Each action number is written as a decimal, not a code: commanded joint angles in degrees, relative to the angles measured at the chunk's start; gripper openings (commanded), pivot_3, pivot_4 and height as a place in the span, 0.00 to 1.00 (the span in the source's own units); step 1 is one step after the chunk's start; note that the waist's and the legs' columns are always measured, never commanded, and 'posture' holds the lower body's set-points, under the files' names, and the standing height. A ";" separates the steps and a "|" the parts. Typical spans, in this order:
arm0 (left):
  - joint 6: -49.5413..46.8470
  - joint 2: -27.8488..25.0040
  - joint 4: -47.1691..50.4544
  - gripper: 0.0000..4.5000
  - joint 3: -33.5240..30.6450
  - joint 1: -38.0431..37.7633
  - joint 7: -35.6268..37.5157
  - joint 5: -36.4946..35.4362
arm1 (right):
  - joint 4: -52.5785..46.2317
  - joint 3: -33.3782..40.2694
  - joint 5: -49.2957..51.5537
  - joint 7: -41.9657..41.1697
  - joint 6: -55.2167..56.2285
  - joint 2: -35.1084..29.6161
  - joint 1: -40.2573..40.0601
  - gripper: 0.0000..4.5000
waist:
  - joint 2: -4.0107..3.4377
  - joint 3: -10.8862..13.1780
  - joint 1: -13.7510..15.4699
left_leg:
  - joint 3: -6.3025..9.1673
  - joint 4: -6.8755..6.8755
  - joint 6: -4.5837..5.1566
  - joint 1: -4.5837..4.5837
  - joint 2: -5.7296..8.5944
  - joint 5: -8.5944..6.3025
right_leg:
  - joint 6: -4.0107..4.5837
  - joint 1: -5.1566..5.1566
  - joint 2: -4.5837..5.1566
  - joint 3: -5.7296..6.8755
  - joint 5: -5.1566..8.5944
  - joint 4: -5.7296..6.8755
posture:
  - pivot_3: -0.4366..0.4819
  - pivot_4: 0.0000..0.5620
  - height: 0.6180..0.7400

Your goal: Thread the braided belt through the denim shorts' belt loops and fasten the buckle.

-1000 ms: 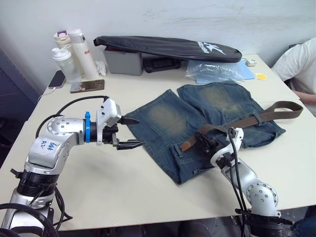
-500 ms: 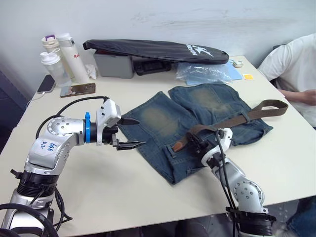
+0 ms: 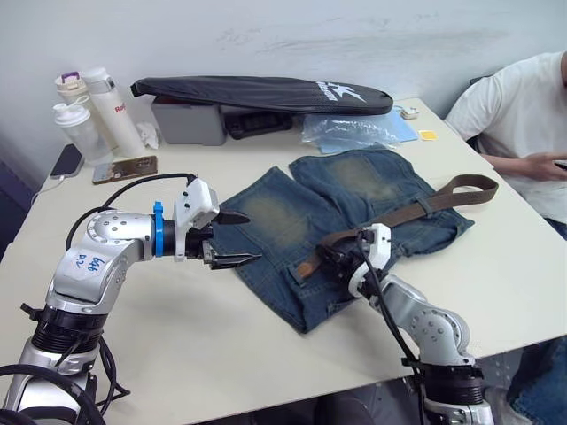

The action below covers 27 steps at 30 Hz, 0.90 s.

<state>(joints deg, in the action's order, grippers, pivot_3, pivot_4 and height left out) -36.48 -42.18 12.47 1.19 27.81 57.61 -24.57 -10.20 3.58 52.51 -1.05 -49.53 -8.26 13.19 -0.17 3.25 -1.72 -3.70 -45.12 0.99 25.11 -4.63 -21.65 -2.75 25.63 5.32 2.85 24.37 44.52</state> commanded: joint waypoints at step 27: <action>1.42 -0.69 -0.04 1.00 1.85 0.71 0.40 0.98 | 2.04 -18.71 -20.71 -18.67 -5.97 -3.02 3.94 0.01 | 0.00 -0.46 -0.54 | 0.21 -0.06 0.47 -0.60 0.08 -0.78 | 0.08 0.86 -0.10 -0.01 0.04 0.32 | 0.48 0.27 0.03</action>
<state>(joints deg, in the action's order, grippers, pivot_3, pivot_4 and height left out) -36.14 -42.37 12.44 3.35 27.41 57.72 -24.04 -9.98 -12.11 29.94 -18.07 -49.04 -12.32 18.72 -0.17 2.79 -2.26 -3.45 -45.17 1.54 24.42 -4.55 -22.61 -2.67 26.49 5.21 2.86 24.41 44.86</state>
